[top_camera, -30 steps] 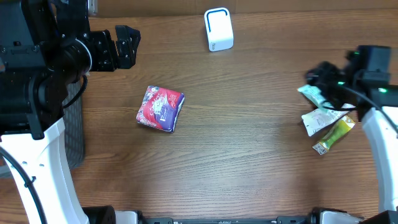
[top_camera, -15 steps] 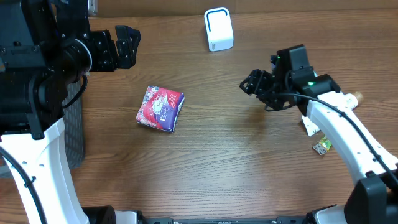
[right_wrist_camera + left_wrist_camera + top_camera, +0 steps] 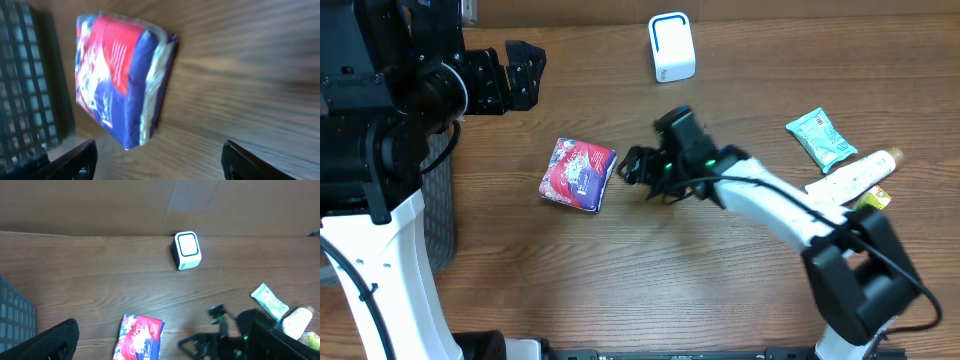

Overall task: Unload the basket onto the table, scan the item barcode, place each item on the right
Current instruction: 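Move the right gripper to the red-purple snack bag and grasp it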

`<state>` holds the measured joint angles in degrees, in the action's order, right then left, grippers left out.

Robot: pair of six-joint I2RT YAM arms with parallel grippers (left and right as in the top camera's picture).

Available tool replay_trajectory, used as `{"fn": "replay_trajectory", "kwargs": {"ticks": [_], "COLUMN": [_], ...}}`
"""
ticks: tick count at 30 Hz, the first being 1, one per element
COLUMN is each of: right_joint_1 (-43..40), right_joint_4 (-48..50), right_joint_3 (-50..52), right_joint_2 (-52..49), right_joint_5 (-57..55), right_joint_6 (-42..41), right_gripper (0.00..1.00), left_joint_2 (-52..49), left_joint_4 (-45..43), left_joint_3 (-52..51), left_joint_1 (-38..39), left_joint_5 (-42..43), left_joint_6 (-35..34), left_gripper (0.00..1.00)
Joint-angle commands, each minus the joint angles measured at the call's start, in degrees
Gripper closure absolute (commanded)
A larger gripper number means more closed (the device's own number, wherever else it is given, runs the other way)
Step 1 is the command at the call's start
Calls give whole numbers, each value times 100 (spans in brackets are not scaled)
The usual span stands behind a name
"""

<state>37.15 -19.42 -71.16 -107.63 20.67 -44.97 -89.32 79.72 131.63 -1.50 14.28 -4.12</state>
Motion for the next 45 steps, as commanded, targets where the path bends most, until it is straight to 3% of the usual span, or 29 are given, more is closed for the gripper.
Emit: {"fn": "replay_trajectory", "kwargs": {"ticks": [1, 5, 13, 16, 18, 20, 29, 37, 38, 42, 45], "right_joint_1": [273, 664, 1248, 1362, 1388, 1386, 1390, 1390, 1390, 1379, 1311], "right_joint_4": [232, 433, 1001, 984, 874, 815, 1320, 1633, 1617, 1547, 1405], "right_joint_3": [-85, -85, -85, -85, -85, -85, -85, -85, -85, -85, -87], "right_joint_2": [-20, -90, -415, -535, -638, -737, -846, -1115, -1139, -1137, -1086], "right_joint_5": [-20, -297, -734, -1078, -1191, -1209, -1401, -1582, -1572, -1567, -1545], "right_joint_6": [-109, -111, 66, 63, 55, 20, 170, -46, -68, -66, -66], "right_gripper": [22, 26, 45, 45, 34, 32, 40, 55, 58, 93, 96], "left_joint_2": [-35, -35, -35, -35, -35, -35, -35, -35, -35, -35, -35], "left_joint_4": [-20, -20, -20, -20, -20, -20, -20, -20, -20, -22, -20], "left_joint_3": [57, 57, 57, 57, 57, 57, 57, 57, 57, 57, 57], "left_joint_1": [2, 2, 2, 2, 2, 2, 2, 2, 2, 2, 2], "left_joint_5": [-11, -11, -11, -11, -11, -11, -11, -11, -11, -11, -11], "left_joint_6": [92, 94, 92, 92, 92, 92, 92, 92, 92, 92, 92], "left_gripper": [0, 1, 1, 0, 0, 0, 1, 0, 0, 0, 0]}}
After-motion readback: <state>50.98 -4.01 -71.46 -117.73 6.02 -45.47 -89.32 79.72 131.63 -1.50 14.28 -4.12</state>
